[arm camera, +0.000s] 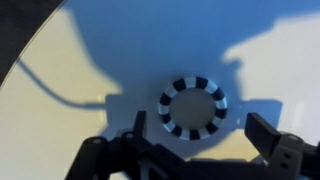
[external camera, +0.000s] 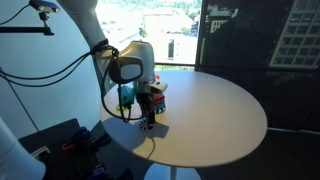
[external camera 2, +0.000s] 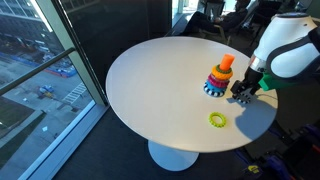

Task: Put the black and white ring through the pole

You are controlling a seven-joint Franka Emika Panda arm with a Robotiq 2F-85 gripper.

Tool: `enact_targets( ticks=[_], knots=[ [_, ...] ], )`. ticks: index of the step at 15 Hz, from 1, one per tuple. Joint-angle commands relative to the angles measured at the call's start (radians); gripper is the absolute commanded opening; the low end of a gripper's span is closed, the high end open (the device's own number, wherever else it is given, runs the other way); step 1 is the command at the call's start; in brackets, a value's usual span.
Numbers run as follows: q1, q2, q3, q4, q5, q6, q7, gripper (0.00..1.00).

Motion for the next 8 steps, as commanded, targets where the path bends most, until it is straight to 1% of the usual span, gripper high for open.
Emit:
enact_targets(
  ticks=[1,6,7,8],
  knots=[
    [0.017,0.021,-0.016,0.021,0.021,0.012,-0.009,1.0],
    [0.019,0.032,-0.015,0.026,0.03,0.013,-0.01,1.0],
    [0.019,0.033,-0.016,0.026,0.033,0.013,-0.009,0.96],
    [0.02,0.033,-0.015,0.027,0.035,0.013,-0.01,0.89]
  ],
)
